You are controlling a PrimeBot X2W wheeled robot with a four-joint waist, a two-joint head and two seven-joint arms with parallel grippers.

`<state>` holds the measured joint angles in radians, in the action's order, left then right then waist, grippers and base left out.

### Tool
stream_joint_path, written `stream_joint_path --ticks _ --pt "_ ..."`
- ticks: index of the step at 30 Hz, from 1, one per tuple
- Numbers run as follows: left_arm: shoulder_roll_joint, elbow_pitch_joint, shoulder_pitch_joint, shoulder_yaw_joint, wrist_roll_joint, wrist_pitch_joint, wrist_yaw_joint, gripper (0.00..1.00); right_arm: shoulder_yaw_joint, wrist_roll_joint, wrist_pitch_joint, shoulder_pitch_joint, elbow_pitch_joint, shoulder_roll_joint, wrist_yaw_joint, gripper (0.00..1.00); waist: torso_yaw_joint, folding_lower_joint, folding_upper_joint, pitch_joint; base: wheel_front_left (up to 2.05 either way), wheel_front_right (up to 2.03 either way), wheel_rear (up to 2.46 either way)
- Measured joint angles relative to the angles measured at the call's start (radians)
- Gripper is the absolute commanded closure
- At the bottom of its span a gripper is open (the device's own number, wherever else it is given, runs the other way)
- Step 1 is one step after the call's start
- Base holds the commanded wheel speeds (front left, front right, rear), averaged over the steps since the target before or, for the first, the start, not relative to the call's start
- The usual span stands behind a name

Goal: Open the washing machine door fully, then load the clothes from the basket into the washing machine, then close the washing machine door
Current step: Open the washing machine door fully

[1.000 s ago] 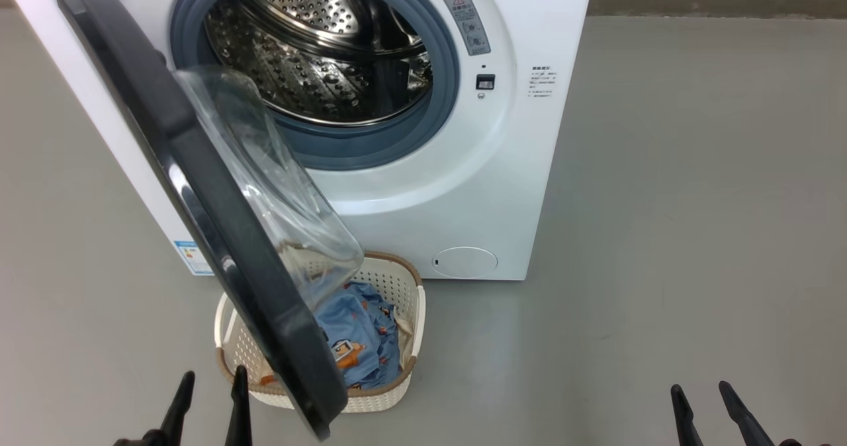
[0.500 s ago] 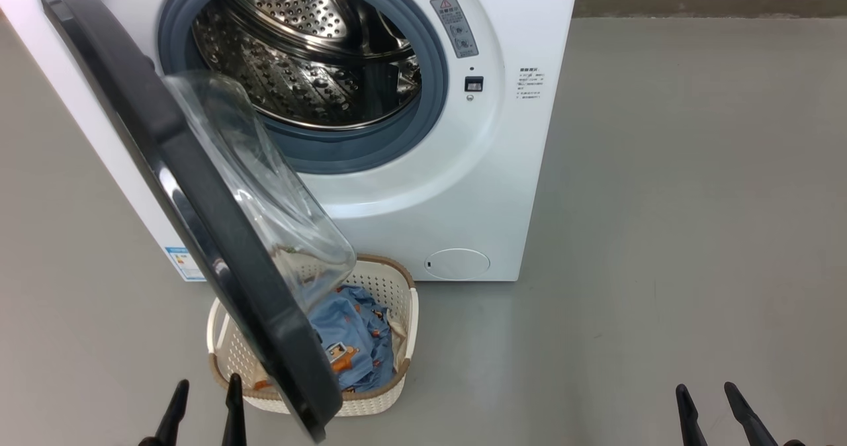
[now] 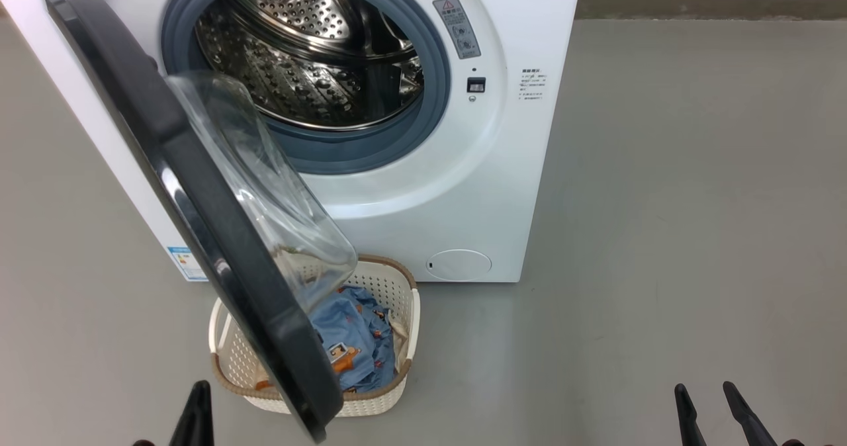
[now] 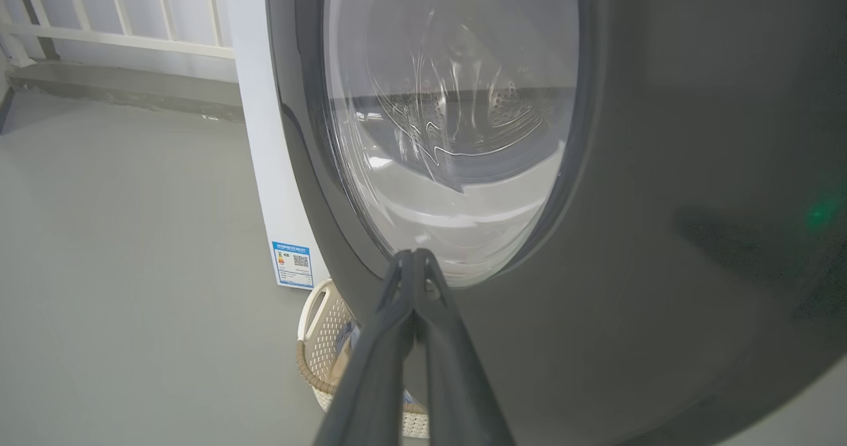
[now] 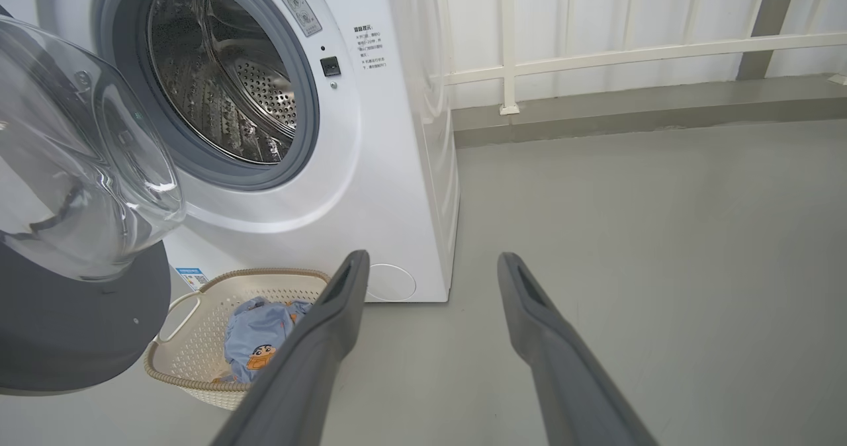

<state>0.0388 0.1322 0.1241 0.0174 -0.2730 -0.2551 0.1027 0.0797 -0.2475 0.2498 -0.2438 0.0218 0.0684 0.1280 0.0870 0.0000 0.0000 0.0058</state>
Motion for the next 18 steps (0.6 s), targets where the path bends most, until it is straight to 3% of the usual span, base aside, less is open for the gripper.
stream_joint_path --ticks 3,9,14,18 --pt "-0.001 -0.001 0.0 -0.014 -0.016 0.0 -0.006 1.0 -0.002 0.0 0.0 0.0 -0.001 0.0 0.0 0.0 0.001 0.0 0.0 -0.001 0.0 0.0 0.0" --pt "-0.001 -0.088 -0.012 -0.11 -0.045 0.0 -0.09 1.0 0.002 0.0 0.0 0.0 -0.005 0.001 0.0 0.0 0.013 0.0 0.0 -0.003 0.0 0.0 0.0" --pt "-0.001 -0.279 -0.069 -0.136 -0.041 0.003 -0.138 1.0 0.01 0.0 0.0 -0.001 -0.007 0.0 0.0 0.0 0.031 0.0 0.0 -0.007 0.0 0.0 0.0" --pt "0.001 -0.499 -0.145 -0.071 -0.014 0.114 -0.151 1.0 0.026 -0.001 0.0 -0.006 -0.007 -0.002 0.0 0.0 0.054 0.0 0.0 -0.013 0.0 0.0 0.0"
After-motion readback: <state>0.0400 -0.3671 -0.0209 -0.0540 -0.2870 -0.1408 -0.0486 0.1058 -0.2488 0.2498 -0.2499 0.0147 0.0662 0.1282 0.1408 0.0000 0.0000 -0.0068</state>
